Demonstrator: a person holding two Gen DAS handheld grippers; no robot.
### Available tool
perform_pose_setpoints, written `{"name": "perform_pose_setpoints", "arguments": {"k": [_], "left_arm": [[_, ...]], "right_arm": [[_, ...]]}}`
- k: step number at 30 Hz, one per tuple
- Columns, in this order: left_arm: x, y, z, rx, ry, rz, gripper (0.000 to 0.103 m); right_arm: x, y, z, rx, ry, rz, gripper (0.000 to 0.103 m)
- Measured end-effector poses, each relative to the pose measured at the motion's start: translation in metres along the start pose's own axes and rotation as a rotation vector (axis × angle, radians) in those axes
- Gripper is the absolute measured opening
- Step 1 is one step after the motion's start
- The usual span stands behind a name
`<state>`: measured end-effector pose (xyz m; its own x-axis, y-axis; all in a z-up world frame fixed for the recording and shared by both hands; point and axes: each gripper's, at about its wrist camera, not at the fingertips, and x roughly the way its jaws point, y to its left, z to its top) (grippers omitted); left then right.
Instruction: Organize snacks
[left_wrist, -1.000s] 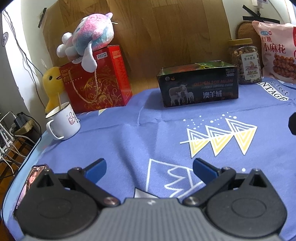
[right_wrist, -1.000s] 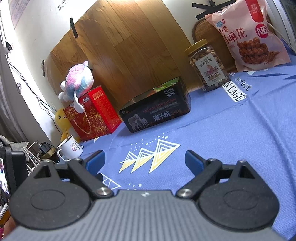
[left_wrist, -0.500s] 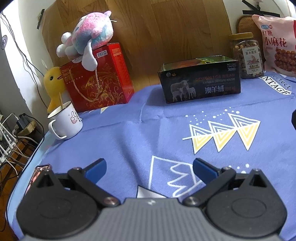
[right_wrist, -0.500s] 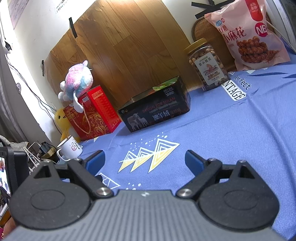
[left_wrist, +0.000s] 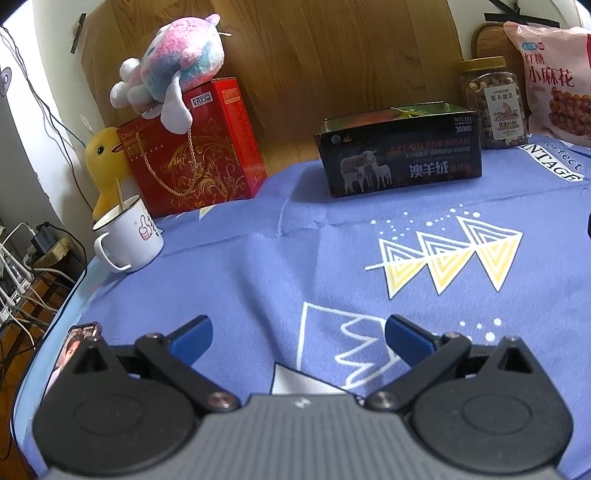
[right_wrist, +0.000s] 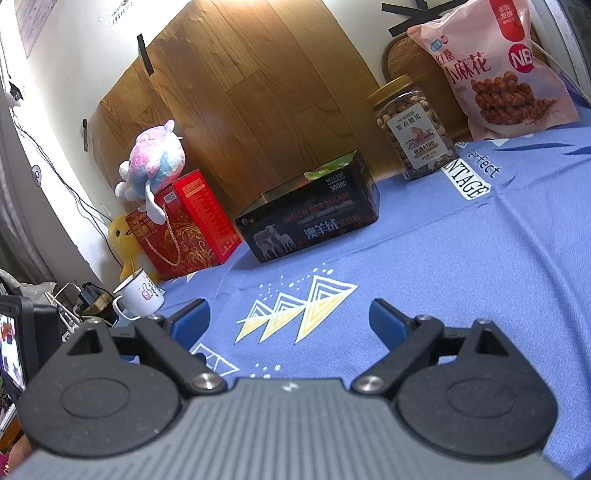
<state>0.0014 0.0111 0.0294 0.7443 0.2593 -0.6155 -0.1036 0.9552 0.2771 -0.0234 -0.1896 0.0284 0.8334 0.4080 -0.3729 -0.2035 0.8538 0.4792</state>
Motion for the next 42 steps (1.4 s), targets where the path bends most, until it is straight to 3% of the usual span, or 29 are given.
{"name": "perform_pose_setpoints", "arguments": {"k": [42], "left_arm": [[-0.0056,0.0024,0.0032,0.036,-0.047,0.04,0.103]], "right_arm": [[0.0001,-0.0007,0.0003,0.002,0.0,-0.002,0.095]]}}
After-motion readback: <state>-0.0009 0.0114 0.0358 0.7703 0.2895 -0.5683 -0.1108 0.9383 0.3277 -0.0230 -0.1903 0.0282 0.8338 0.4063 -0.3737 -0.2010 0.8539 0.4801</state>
